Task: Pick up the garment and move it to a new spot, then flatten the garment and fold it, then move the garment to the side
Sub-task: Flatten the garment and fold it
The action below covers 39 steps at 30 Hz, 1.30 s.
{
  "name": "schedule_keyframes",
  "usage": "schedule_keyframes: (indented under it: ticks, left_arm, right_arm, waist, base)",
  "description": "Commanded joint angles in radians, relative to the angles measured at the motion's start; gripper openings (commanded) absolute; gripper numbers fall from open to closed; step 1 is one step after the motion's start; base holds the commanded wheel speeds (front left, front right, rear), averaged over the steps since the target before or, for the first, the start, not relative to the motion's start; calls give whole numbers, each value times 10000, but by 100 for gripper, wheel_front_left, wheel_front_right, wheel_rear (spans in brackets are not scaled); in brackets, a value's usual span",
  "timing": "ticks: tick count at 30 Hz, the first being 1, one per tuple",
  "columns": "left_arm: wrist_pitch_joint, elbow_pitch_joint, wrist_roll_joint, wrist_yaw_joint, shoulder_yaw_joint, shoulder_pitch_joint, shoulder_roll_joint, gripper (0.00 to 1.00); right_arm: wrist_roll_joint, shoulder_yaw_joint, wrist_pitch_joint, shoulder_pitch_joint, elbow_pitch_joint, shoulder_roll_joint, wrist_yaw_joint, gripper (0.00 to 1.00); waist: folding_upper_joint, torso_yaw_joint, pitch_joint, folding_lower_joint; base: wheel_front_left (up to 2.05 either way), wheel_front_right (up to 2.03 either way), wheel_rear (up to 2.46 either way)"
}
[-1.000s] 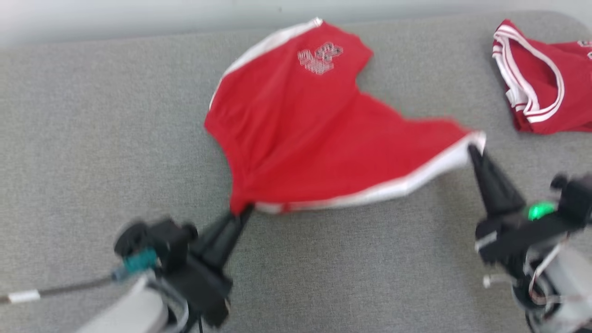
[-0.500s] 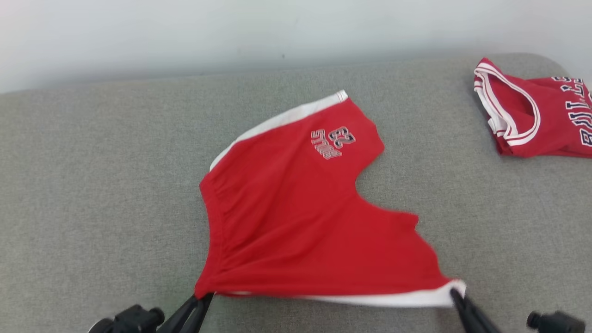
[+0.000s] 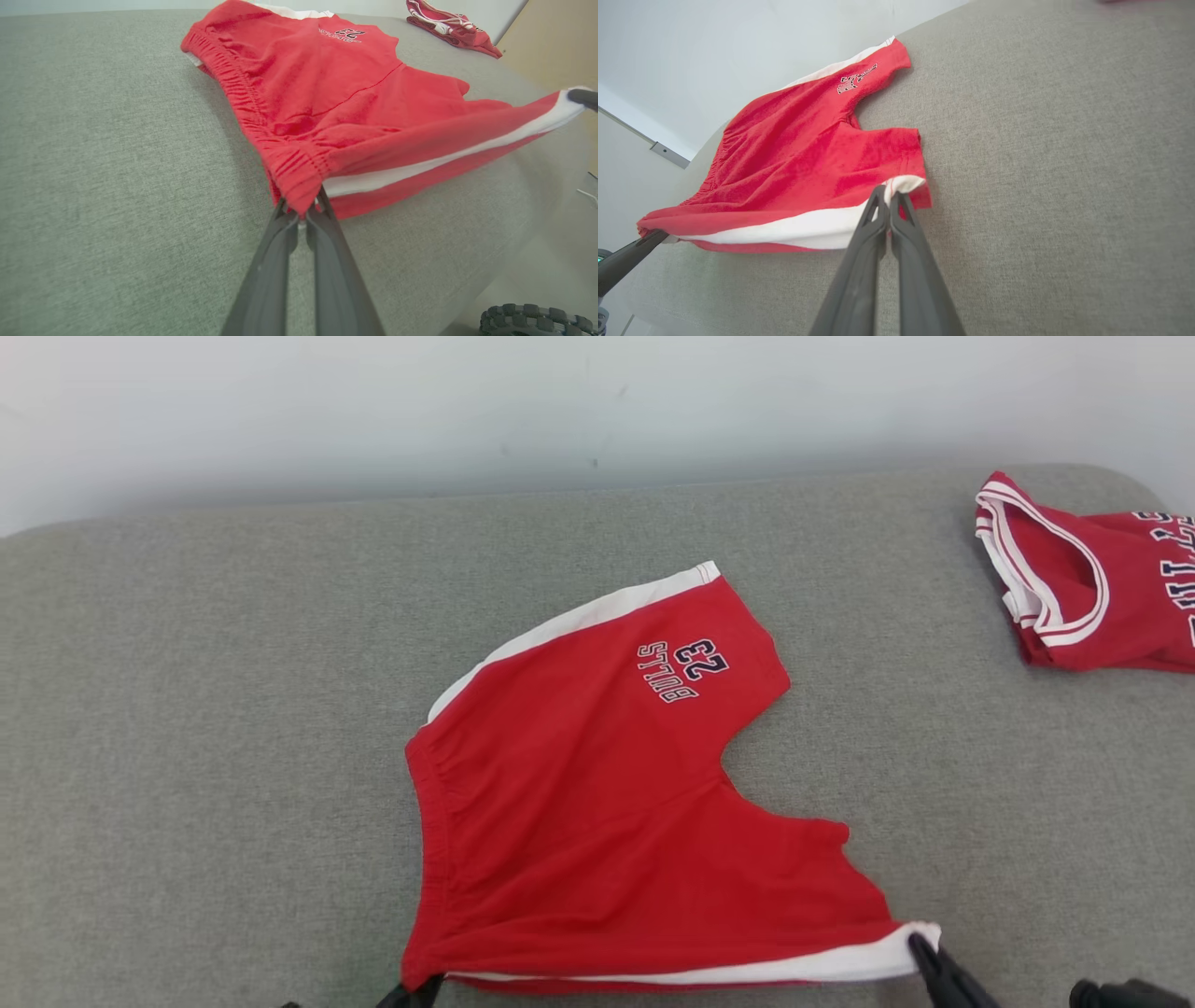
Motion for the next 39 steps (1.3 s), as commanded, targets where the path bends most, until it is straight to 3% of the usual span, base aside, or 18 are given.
schedule_keyframes:
  ticks: [1,12,19,31,39]
  left_arm:
    - [-32,-4,122,-85,-33,-226,-124,0]
    - [15,484,244,-666,-418,-1807,-1062,0]
    - [-24,1281,69,-938,-214,-3097,-1514,0]
    - [-37,2548,67,-1026,364,-5033,-2131,0]
    - [-37,3305,-22,-1040,336,-6000,-2417,0]
  right_arm:
    - [-29,-130,118,-264,-33,-36,-28,0]
    - [288,-354,772,-2973,982,-1103,-28,0]
    - [363,253,1199,-5517,2270,-1524,-28,0]
    - [617,1663,1225,-9538,5287,-1560,-28,0]
    - [578,2841,824,-11831,7325,-1150,-28,0]
  waist:
    - [0,108,-75,-1]
    - [0,791,-6,-1]
    - [0,1043,512,-1]
    - [0,1527,1686,-1]
    - [0,1640,2325,-1]
  base:
    - [0,0,0]
    - [0,0,0]
    - [0,0,0]
    - [0,0,0]
    - [0,0,0]
